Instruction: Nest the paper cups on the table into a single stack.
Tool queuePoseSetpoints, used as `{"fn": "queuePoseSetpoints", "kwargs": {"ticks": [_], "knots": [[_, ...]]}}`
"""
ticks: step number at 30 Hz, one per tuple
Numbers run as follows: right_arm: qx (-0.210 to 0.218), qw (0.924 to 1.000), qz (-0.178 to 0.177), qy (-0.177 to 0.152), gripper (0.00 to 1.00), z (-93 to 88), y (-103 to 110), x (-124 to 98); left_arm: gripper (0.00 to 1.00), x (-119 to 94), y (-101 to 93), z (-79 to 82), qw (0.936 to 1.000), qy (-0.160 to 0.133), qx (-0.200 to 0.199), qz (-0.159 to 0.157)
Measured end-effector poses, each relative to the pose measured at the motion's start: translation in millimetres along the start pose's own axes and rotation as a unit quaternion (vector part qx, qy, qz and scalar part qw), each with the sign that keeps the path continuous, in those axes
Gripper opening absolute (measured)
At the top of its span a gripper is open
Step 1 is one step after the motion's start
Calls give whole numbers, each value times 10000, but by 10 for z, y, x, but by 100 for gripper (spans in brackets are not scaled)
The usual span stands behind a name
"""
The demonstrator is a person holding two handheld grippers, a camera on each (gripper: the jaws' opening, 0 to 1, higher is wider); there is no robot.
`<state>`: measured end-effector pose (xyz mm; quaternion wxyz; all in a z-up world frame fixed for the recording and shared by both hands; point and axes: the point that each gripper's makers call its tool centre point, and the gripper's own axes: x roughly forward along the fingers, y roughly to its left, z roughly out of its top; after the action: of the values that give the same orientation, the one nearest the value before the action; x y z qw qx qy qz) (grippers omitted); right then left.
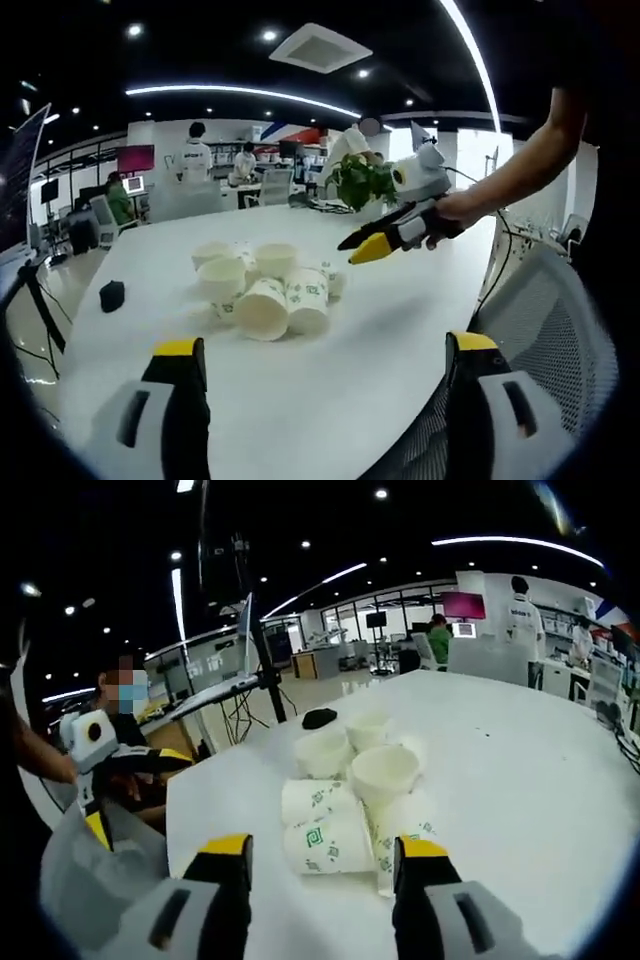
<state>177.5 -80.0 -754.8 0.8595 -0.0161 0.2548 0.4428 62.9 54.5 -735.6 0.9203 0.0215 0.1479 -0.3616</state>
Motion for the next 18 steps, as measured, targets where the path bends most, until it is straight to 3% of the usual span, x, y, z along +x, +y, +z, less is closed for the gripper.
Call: {"fn": "queuePoseSetpoints", "kwargs": {"ticks": [7, 18], "knots": [[330, 9990, 291, 84, 54, 52, -41, 202, 98, 3, -3, -16, 10000, 74, 59, 2], [230, 9979, 508, 324, 47, 44, 13, 448, 96, 3, 29, -47, 9998, 143, 98, 53]]}}
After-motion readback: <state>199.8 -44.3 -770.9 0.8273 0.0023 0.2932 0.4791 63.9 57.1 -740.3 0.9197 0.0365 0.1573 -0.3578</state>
